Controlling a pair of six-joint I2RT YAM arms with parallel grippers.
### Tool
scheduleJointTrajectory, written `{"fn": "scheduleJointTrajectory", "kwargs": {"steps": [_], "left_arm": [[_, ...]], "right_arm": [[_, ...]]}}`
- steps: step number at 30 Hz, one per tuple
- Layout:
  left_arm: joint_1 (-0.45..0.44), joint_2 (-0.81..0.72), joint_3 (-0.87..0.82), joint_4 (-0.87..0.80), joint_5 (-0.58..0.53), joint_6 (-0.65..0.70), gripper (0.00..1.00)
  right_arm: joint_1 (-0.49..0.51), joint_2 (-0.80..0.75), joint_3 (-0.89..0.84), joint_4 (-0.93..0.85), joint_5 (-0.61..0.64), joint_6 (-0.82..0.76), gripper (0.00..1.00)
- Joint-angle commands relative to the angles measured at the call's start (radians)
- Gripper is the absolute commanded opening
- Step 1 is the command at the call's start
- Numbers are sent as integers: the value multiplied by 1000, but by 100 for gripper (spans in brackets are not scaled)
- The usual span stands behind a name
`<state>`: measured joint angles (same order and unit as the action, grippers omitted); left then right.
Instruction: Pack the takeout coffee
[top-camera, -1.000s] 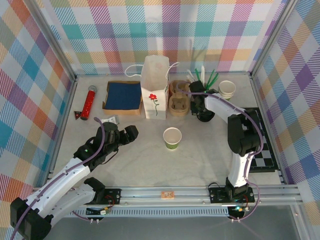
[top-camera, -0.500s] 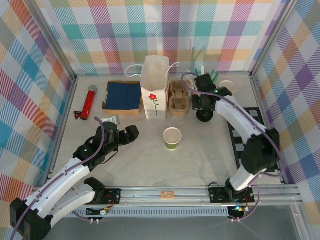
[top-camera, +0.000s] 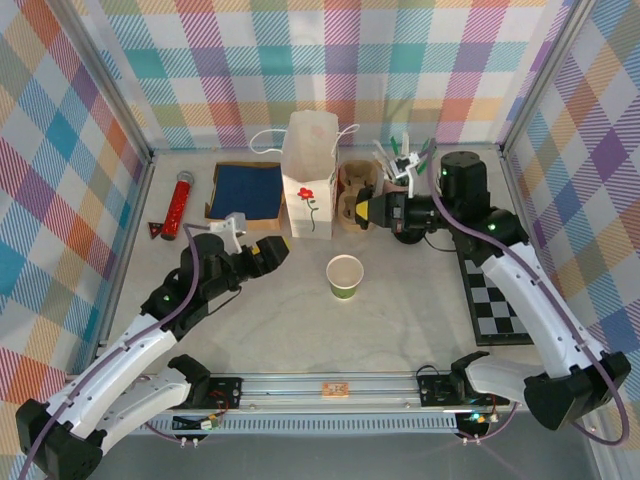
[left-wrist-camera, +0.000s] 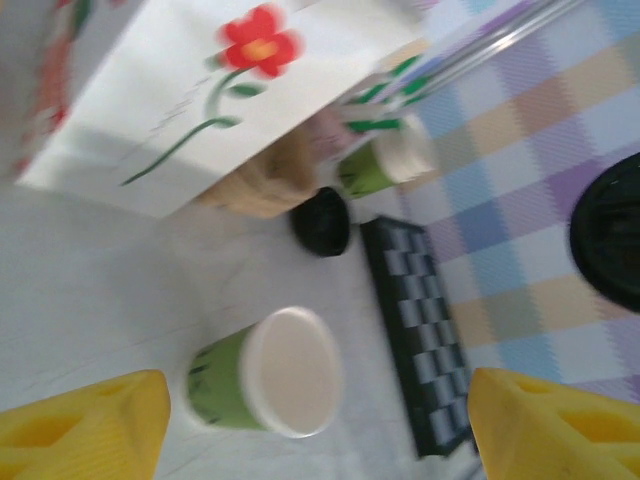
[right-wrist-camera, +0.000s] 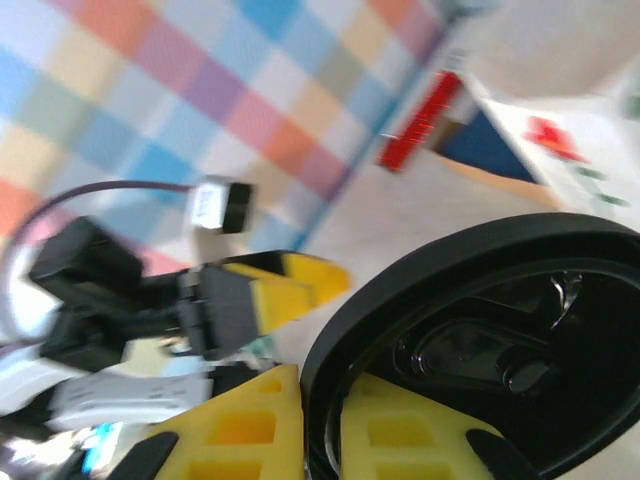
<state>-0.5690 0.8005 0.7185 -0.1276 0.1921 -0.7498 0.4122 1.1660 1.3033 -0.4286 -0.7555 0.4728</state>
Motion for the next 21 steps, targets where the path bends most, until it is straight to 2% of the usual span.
{"fn": "scheduleJointTrajectory", "kwargs": {"steps": [1, 5, 8, 12, 16, 21], "left_arm": [[-6, -26, 74, 152, 84, -60, 78], [-6, -5, 70, 360, 102, -169, 77], [-6, 45, 75, 523, 125, -249, 75], [-7, 129, 106, 723, 167, -337, 71], [-19, 167, 168, 722, 158, -301, 70], [-37, 206, 188, 826, 156, -352, 69]], "right_arm": [[2, -28, -10, 289, -259, 176, 11], [2, -26, 5, 502, -311, 343, 12], [8, -22, 37, 578, -307, 403, 12], [13, -7, 39, 819, -287, 578, 11], [22, 6, 44, 999, -219, 689, 11], [24, 50, 38, 1208, -156, 820, 10]]}}
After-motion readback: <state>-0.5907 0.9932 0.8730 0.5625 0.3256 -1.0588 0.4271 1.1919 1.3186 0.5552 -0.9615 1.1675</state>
